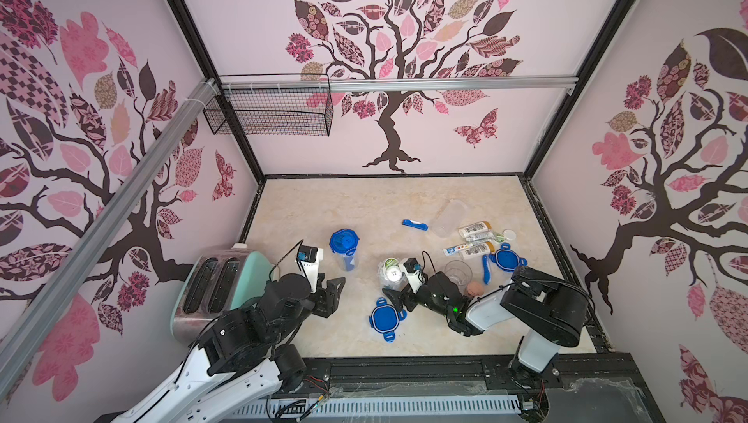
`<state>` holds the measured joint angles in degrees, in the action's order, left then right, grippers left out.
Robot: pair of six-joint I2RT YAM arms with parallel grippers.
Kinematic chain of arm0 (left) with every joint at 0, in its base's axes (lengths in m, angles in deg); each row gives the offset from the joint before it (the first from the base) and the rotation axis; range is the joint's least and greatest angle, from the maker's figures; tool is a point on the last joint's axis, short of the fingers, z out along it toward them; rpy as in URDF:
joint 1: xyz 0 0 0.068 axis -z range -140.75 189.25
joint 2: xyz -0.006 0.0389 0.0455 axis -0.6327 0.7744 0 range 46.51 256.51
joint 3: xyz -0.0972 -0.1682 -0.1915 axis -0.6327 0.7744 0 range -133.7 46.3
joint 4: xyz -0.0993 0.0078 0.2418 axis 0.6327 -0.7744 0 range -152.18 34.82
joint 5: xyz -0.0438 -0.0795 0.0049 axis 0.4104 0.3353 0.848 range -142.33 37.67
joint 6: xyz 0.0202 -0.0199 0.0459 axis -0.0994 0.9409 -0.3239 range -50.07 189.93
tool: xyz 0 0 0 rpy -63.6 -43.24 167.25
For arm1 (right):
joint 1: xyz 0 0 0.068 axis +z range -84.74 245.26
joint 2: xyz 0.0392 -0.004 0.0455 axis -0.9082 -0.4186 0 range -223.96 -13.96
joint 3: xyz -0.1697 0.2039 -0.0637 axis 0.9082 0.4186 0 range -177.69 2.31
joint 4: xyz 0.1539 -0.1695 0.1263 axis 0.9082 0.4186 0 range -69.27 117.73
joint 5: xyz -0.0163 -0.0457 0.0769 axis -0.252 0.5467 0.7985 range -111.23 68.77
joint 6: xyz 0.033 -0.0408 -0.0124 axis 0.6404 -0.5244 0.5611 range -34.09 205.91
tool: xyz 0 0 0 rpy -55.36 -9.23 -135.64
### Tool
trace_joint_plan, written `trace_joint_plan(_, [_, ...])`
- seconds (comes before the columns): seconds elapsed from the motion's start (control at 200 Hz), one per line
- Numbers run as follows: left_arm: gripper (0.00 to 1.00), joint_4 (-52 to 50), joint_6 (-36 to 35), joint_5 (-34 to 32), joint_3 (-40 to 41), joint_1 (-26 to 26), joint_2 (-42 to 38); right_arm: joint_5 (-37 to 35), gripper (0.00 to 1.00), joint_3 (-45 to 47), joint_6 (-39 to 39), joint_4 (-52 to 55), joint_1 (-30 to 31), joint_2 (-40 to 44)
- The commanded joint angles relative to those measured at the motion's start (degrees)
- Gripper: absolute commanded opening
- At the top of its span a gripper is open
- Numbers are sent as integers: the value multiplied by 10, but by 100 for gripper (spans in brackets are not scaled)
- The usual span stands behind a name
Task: Take out toiletry kits
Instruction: Pick up the container from the center of the board.
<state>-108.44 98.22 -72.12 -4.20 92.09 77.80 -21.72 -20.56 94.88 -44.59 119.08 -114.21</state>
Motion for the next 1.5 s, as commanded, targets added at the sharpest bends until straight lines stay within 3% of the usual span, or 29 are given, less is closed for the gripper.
trace_joint_plan(0.0, [62,3,-9,6,4,-2,1,-12,93,-8,-1,-54,1,-21])
trace_joint_plan(0.265, [60,9,-13,24,8,-2,6,-15,84,-7,8,-105,1,-61])
trace_joint_plan(0.73, [61,7,-12,23,8,-2,14,-13,89,-12,5,-146,1,-95])
trace_joint_plan(1.085, [61,7,-12,21,8,-2,13,2,77,-4,-1,-129,1,-57])
trace_joint_plan(1.306, [61,7,-11,21,8,-2,12,38,73,-7,33,-22,1,27])
trace_joint_plan(1.496, [61,8,-11,22,9,-2,11,74,72,-38,95,151,0,121])
